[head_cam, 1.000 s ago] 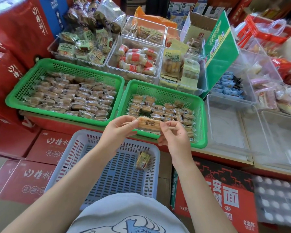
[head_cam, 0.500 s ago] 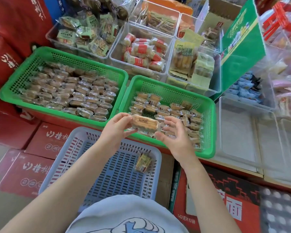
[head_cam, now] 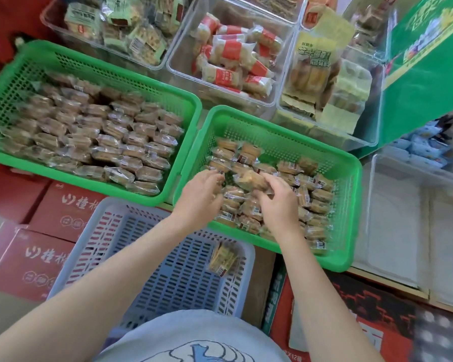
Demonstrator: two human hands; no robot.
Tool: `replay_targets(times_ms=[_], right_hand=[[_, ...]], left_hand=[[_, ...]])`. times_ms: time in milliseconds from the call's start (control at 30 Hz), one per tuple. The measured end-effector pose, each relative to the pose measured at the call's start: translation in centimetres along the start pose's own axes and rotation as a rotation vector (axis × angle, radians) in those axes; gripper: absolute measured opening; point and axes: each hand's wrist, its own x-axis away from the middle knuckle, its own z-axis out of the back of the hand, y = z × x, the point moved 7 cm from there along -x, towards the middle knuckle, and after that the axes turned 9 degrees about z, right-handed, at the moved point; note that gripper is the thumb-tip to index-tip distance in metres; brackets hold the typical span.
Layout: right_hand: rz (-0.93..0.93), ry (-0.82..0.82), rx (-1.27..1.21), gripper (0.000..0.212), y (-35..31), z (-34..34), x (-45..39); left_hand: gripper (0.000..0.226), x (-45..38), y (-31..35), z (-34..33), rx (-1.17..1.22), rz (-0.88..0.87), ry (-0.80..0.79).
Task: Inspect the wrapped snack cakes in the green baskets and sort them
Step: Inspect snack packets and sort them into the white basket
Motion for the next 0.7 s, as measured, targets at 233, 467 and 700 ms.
replay_targets(times_ms=[233, 467, 700], right_hand=[[0.013, 0.002, -0.018, 0.038, 1.0, -2.1, -1.6], [0.192, 0.0, 0.165, 0.032, 1.3, -2.8, -1.4], [0.321, -0.076, 0.234, 0.039, 0.3, -4.2, -1.7]], left_hand=[[0.064, -1.8, -2.2, -4.1, -0.481, -0.02, -0.141], [0.07, -1.9, -2.6, -4.5, -0.474, -0.014, -0.102], [0.076, -2.2, -2.3, -4.0, -0.375, -0.031, -0.053]])
